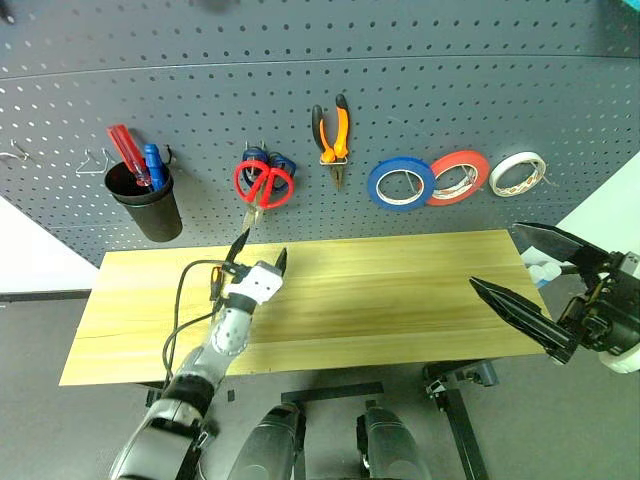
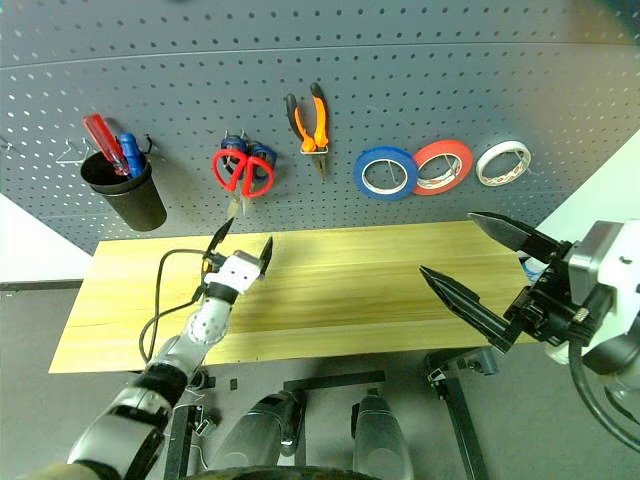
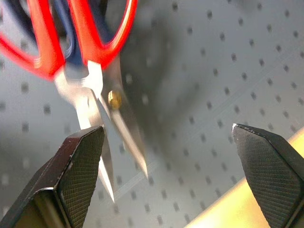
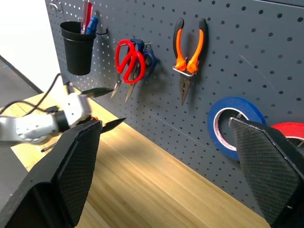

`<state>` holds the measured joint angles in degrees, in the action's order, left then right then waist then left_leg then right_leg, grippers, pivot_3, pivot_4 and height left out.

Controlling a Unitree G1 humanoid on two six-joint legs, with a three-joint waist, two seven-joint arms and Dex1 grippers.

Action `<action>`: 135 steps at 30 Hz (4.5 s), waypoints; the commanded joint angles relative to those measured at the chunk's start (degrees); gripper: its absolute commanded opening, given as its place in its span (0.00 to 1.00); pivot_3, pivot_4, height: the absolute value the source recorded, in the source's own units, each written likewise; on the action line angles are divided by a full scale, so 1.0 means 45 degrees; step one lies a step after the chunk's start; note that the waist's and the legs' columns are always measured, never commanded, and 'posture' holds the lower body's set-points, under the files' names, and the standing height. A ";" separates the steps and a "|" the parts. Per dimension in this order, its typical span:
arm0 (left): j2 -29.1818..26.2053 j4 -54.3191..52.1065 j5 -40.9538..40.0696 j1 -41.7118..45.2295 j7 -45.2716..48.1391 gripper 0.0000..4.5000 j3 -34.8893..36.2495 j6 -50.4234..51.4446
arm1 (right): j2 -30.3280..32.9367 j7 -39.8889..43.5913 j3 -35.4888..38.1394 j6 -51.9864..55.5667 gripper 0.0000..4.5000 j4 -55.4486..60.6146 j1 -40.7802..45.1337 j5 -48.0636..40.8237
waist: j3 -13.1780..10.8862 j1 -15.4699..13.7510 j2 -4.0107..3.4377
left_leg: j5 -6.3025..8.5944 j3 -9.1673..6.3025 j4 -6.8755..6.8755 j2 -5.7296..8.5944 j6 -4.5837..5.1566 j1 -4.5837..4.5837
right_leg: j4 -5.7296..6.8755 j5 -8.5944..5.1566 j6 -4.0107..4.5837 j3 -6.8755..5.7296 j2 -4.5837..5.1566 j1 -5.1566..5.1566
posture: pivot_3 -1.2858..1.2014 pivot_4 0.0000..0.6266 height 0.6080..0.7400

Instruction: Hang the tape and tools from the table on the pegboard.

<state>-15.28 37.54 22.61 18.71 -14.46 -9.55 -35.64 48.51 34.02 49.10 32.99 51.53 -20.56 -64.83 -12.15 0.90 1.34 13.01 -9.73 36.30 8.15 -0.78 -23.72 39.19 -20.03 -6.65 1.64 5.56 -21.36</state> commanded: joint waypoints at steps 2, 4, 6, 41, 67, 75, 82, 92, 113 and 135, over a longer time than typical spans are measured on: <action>-0.0113 -0.2734 -0.1535 -0.1461 0.1515 1.00 0.0942 0.2437 | 0.0101 0.0029 0.0500 -0.0288 1.00 0.0376 -0.0175 -0.0138 | 0.0001 -0.0037 -0.0001 | 0.0000 0.0000 0.0004 0.0000 0.0000 0.0003 | 0.0003 0.0000 0.0000 0.0001 0.0002 0.0003 | 0.49 0.29 1.00; -0.0112 -0.3687 -0.1959 -0.1861 0.1910 1.00 0.1370 0.3746 | 0.0090 0.0061 0.0560 -0.0301 1.00 0.0402 -0.0276 -0.0158 | 0.0001 -0.0061 -0.0002 | 0.0000 -0.0002 0.0007 -0.0001 0.0001 0.0007 | 0.0003 0.0000 0.0000 0.0001 0.0002 0.0009 | 0.49 0.30 1.00; -0.0124 -0.4406 -0.2312 -0.2034 0.2182 1.00 0.1795 0.5009 | 0.0094 0.0076 0.0618 -0.0311 1.00 0.0439 -0.0372 -0.0208 | 0.0002 -0.0062 -0.0002 | -0.0001 -0.0003 0.0007 -0.0001 0.0003 0.0008 | 0.0003 0.0000 0.0001 0.0001 0.0002 0.0010 | 0.49 0.30 1.00; 0.0178 -0.2227 -0.5733 0.1058 0.4029 1.00 0.4196 1.3908 | 0.0910 -0.0357 0.2146 0.0202 1.00 0.1069 -0.2556 -0.2012 | -0.0020 -0.0054 0.0035 | 0.0007 0.0000 -0.0013 -0.0002 0.0017 0.0005 | -0.0033 -0.0001 0.0002 0.0007 0.0010 0.0013 | 0.48 0.35 1.00; 0.0290 -0.0489 -0.6529 0.1655 0.4030 1.00 0.4820 1.3722 | 0.1312 -0.0155 0.2763 0.0354 1.00 0.0803 -0.2648 -0.2145 | -0.0026 -0.0028 0.0045 | 0.0012 0.0001 -0.0021 -0.0003 0.0025 -0.0008 | -0.0050 -0.0001 0.0001 0.0007 0.0013 0.0003 | 0.47 0.35 1.00; 0.0362 -0.0607 -0.6548 0.1603 0.3929 0.57 0.4815 1.3780 | 0.1272 -0.0164 0.2829 0.0375 1.00 0.0810 -0.2724 -0.2116 | -0.0027 -0.0021 0.0046 | 0.0013 0.0001 -0.0025 -0.0003 0.0026 -0.0009 | -0.0054 -0.0002 0.0001 0.0010 0.0014 0.0003 | 0.47 0.35 1.00; 0.0393 -0.0824 -0.6582 0.1531 0.3993 0.11 0.4779 1.3864 | 0.1271 -0.0190 0.2721 0.0341 1.00 0.0765 -0.2652 -0.2027 | -0.0027 -0.0034 0.0046 | 0.0014 0.0000 -0.0028 -0.0003 0.0028 -0.0014 | -0.0064 -0.0002 0.0001 0.0012 0.0015 0.0002 | 0.47 0.35 1.00; 0.0585 -0.2411 -0.6433 0.0886 0.4516 0.11 0.4174 1.3789 | 0.1345 -0.0145 0.2421 0.0368 1.00 0.0583 -0.2354 -0.1765 | -0.0027 -0.0035 0.0046 | 0.0022 0.0000 -0.0034 -0.0003 0.0042 -0.0030 | -0.0107 -0.0001 -0.0001 0.0013 0.0016 0.0003 | 0.47 0.34 1.00; 0.0206 -0.9828 -0.5267 -0.1369 0.6582 0.11 0.0604 1.2582 | 0.1030 0.0264 0.1720 0.0279 1.00 0.0282 -0.2020 -0.0707 | -0.0017 -0.0045 0.0029 | 0.0033 0.0001 -0.0036 -0.0003 0.0060 -0.0064 | -0.0189 0.0014 -0.0025 -0.0011 0.0013 0.0009 | 0.47 0.29 1.00; 0.0045 -1.0121 -0.4611 -0.0207 0.6713 0.11 0.1096 0.3583 | 0.0792 0.0431 0.1335 0.0297 1.00 0.0198 -0.1728 -0.0078 | -0.0001 -0.0065 0.0002 | 0.0032 0.0002 -0.0021 -0.0003 0.0059 -0.0062 | -0.0188 0.0026 -0.0037 -0.0019 0.0009 0.0016 | 0.48 0.28 1.00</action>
<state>-15.17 -5.96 2.19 15.98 17.27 -7.07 -14.41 52.75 35.65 54.38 34.71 52.38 -28.29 -65.35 -12.15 0.61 1.35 13.14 -9.72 36.22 8.14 -0.52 -23.99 38.35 -19.91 -6.82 1.55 5.60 -21.27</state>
